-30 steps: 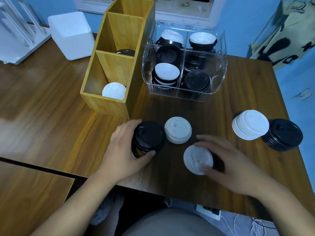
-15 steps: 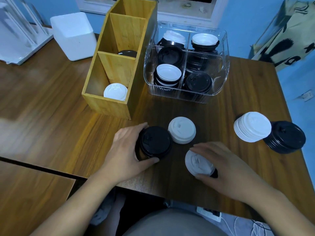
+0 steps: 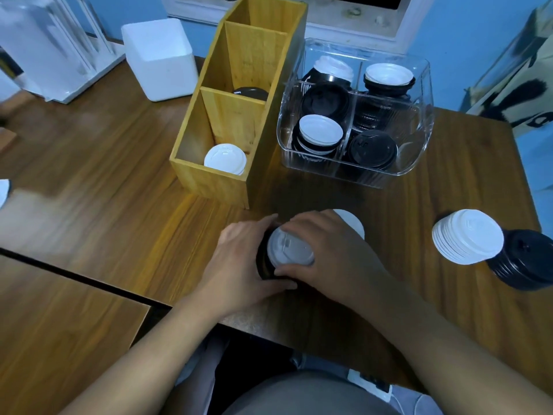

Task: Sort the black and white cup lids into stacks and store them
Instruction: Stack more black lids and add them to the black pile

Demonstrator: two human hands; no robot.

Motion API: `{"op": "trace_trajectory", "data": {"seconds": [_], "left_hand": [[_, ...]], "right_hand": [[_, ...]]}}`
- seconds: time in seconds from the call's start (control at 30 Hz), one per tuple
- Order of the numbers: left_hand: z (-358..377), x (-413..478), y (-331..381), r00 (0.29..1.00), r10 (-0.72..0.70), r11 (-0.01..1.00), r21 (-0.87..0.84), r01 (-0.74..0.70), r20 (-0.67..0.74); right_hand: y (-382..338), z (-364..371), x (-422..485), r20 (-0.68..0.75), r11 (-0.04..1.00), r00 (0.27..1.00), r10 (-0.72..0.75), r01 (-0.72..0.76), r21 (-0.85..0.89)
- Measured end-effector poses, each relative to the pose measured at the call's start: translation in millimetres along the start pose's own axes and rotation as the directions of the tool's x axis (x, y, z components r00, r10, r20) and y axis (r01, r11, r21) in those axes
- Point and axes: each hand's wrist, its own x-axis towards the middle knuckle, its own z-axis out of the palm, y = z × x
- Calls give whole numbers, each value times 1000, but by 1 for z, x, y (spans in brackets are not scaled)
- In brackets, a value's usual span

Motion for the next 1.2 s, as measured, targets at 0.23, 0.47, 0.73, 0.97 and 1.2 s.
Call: {"op": "trace_trajectory", "data": {"seconds": [0.23, 0.47, 0.73, 0.97, 1.2], "left_hand": [[-3, -1, 2, 1000, -16, 1000, 13, 16, 9], [-1, 1, 6, 988, -79, 997, -10, 78, -132], [3, -1, 6, 969, -26, 999, 25, 33, -244], [9, -4, 9, 977, 116, 964, 259, -67, -178], [7, 6, 8, 982, 142, 981, 150, -122, -124]], "right_hand": [[19, -13, -4, -105, 1000, 994, 17, -18, -6], [62, -31, -14, -104, 980, 976, 189, -195, -42], [65, -20, -18, -43, 980, 980, 197, -197, -15], [69, -17, -16, 10, 978, 978, 209, -209, -4], [71, -19, -22, 1, 980, 980, 197, -197, -33]]}}
